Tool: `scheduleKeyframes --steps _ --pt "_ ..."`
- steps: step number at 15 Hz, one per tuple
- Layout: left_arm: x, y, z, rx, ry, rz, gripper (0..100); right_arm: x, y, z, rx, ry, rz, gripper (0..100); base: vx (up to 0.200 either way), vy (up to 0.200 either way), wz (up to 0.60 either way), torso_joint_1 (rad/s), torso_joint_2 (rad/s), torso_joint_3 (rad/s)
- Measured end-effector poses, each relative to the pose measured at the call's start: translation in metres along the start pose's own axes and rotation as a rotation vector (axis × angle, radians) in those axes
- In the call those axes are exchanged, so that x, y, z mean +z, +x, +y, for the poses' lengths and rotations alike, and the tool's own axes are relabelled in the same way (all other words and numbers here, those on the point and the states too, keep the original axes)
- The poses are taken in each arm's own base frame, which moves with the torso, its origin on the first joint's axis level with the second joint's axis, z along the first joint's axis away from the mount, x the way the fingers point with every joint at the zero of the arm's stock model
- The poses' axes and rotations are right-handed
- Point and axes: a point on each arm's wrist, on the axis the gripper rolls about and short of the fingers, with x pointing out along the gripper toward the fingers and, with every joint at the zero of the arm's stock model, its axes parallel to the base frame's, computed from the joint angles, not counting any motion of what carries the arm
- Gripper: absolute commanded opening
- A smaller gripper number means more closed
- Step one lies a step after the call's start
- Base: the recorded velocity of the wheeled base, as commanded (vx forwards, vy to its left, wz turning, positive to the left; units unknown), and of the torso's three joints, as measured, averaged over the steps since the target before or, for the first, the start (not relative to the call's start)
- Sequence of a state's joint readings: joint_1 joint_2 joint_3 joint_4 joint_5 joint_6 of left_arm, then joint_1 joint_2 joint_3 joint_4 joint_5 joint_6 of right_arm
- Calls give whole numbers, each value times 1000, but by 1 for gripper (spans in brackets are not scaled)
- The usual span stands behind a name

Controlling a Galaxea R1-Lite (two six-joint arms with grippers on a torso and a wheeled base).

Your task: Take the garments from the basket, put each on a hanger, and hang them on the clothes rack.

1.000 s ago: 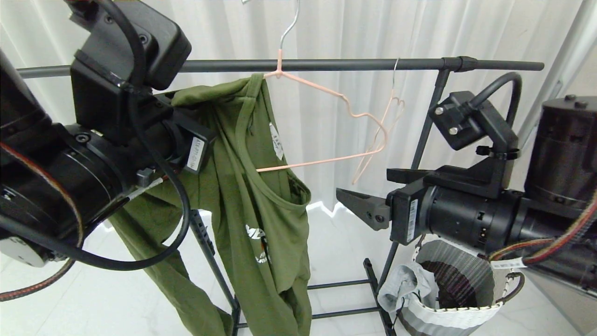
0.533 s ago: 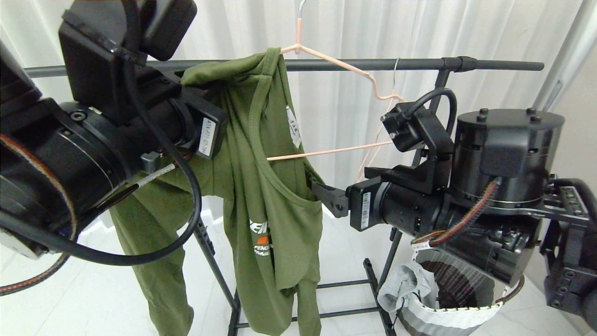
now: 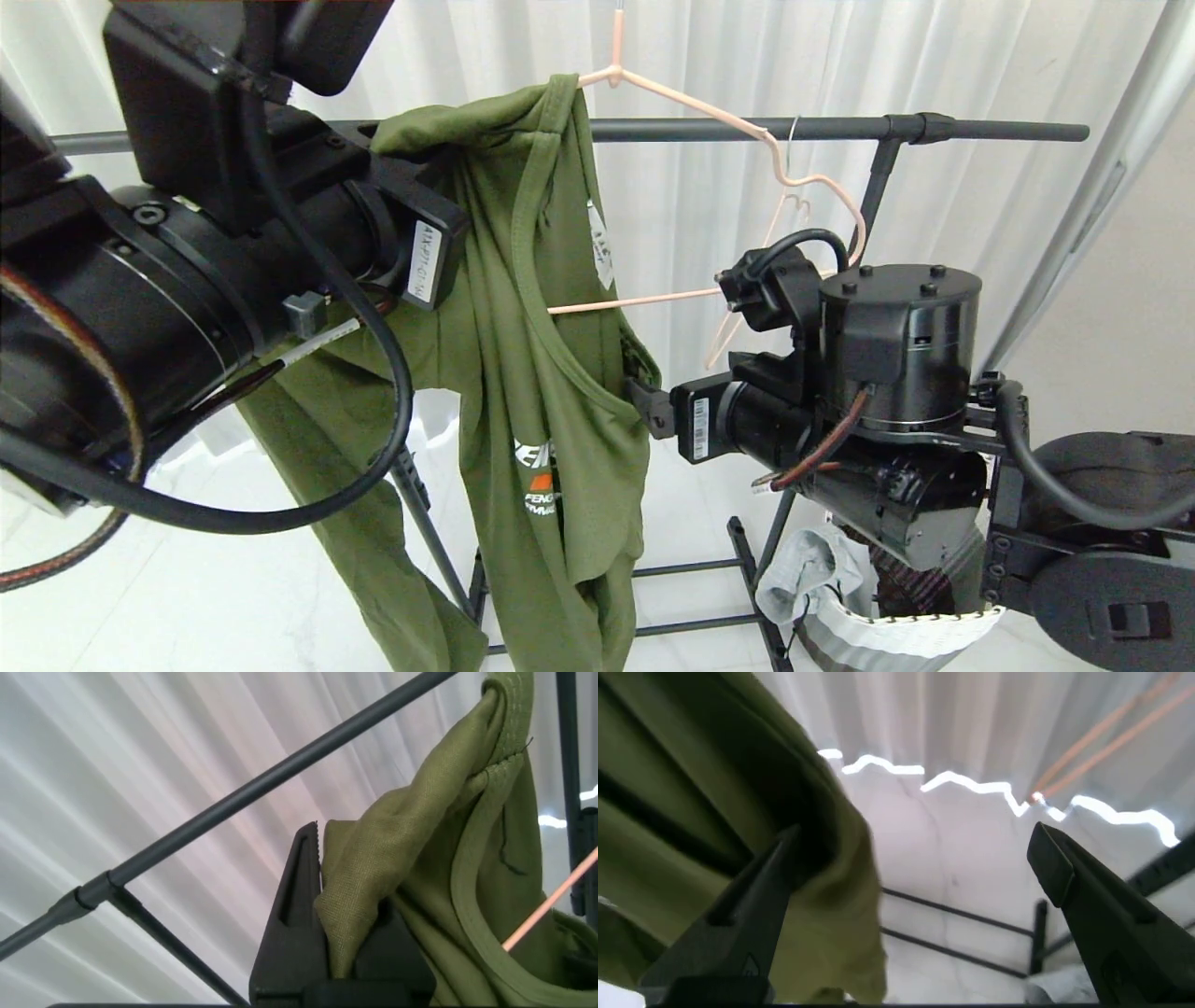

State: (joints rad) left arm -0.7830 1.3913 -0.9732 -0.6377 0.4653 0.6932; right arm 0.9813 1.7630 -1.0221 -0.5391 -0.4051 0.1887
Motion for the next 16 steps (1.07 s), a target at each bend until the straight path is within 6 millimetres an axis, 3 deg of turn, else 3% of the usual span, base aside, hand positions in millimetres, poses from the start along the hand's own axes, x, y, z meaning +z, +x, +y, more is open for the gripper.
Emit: scheduleKeyframes --steps 7,13,16 --pt "-5 2 3 41 9 40 0 -9 -17 -47 -143 -47 37 100 0 0 0 0 0 0" --pt "-16 1 0 39 32 80 0 14 -38 -100 -290 -66 -29 100 0 0 0 0 0 0" --pt "-23 0 -4 26 50 98 0 28 -51 -116 -321 -61 -78 100 0 0 0 0 0 0"
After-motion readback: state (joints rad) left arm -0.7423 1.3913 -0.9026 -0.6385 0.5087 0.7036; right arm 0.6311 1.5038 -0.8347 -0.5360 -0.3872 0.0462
